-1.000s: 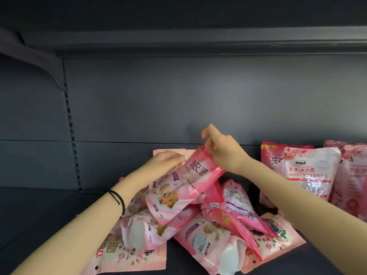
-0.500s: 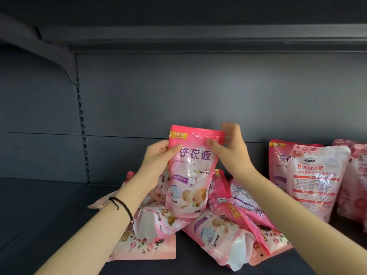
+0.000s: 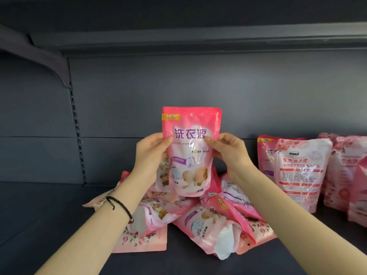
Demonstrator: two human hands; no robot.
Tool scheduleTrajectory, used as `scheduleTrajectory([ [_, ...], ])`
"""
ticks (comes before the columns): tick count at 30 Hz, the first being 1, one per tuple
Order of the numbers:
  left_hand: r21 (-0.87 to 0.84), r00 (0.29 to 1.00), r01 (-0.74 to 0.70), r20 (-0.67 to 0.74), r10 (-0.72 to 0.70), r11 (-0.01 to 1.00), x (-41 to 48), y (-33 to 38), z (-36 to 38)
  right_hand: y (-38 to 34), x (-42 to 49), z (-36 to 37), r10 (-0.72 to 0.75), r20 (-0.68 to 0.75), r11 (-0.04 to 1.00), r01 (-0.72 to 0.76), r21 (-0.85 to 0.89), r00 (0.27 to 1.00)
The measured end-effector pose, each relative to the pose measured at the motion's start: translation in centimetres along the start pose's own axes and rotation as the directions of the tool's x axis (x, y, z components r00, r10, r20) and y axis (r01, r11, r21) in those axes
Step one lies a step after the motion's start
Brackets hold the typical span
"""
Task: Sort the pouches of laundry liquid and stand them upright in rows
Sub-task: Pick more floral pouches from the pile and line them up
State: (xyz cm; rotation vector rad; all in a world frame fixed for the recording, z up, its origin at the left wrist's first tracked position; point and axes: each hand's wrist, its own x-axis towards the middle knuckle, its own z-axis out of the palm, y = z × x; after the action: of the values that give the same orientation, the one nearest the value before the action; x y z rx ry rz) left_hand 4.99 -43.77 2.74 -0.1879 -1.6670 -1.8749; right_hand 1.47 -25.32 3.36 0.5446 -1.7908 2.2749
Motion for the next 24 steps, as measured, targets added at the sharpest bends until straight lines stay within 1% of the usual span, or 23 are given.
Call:
scheduleTrajectory([
  [3,-0.035,1.000,-0.008,0.017,0.009,0.999,0.0,1.5,2.7,-1.9,0.1,-1.8,-0.034,-0.028,0.998,0.036,0.058,0.999],
  [8,-0.050,0.999,0.004,0.052,-0.001,0.999,-1.7,2.3,8.1,-4.0,-0.9,-6.9,-0.001,-0.005,0.985,0.001,0.172,1.000],
  [11,-0.076,0.997,0.019,0.081,-0.013,0.997,-3.6,2.0,11.9,-4.7,-2.0,-10.8,-0.001,-0.044,0.977,0.011,0.211,0.999],
  [13,-0.084,0.994,0.042,0.100,-0.033,0.996,-4.9,1.7,14.6,-5.2,-2.7,-13.5,-0.007,-0.070,0.981,0.020,0.194,0.997],
  [18,-0.111,0.987,0.106,0.136,-0.090,0.988,-7.9,0.1,20.6,-5.7,-4.3,-20.3,-0.020,-0.120,0.996,0.030,0.082,0.993],
  [22,-0.105,0.980,0.160,0.139,-0.145,0.981,-10.0,-2.2,24.1,-5.1,-5.5,-24.1,0.022,-0.127,0.993,-0.007,0.119,0.992],
  [24,-0.083,0.978,0.176,0.129,-0.164,0.981,-10.8,-3.3,25.3,-4.4,-5.8,-25.6,0.037,-0.139,0.995,-0.023,0.098,0.990],
])
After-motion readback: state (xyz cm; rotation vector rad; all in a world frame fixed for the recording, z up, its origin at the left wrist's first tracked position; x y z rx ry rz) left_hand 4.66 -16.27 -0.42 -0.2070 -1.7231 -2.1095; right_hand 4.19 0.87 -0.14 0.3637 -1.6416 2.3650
